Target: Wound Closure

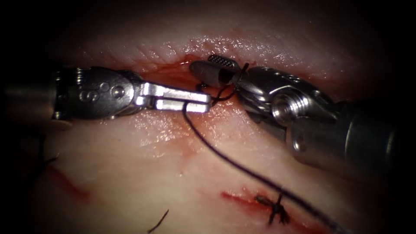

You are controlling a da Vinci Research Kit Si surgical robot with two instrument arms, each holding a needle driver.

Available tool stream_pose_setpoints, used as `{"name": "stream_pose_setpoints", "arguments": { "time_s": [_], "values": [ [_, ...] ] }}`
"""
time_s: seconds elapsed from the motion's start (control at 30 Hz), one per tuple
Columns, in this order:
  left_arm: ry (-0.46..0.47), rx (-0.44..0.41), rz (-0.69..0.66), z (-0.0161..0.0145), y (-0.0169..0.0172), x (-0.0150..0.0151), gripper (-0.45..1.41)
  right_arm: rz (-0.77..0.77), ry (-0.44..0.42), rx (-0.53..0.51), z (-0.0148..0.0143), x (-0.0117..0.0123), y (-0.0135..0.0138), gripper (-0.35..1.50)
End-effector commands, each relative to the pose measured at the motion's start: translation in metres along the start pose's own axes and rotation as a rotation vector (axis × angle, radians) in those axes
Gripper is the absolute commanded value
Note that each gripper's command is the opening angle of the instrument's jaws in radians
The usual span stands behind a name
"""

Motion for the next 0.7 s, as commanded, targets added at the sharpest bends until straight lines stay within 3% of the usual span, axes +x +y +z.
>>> {"name": "stream_pose_setpoints", "arguments": {
  "time_s": [0.03,0.2,0.27,0.37,0.7],
  "values": [
    [0.001,-0.001,0.001,0.0006,-0.0001,-0.0005,-0.45,-0.002,0.001,0.005,0.0009,0.0002,-0.0004,0.37],
    [-0.003,-0.002,0.002,0.0007,0.0000,-0.0006,-0.45,-0.001,0.000,0.005,0.0008,0.0003,-0.0004,0.31],
    [-0.003,-0.001,0.003,0.0007,0.0000,-0.0006,-0.45,0.003,0.010,0.011,0.0007,0.0005,-0.0005,0.19],
    [-0.004,-0.001,0.003,0.0007,0.0001,-0.0007,-0.45,0.006,0.015,0.009,0.0005,0.0007,-0.0006,-0.35],
    [-0.003,-0.008,0.003,0.0001,0.0001,-0.0007,-0.45,0.048,0.114,-0.021,-0.0012,0.0020,-0.0013,-0.35]
  ]
}}
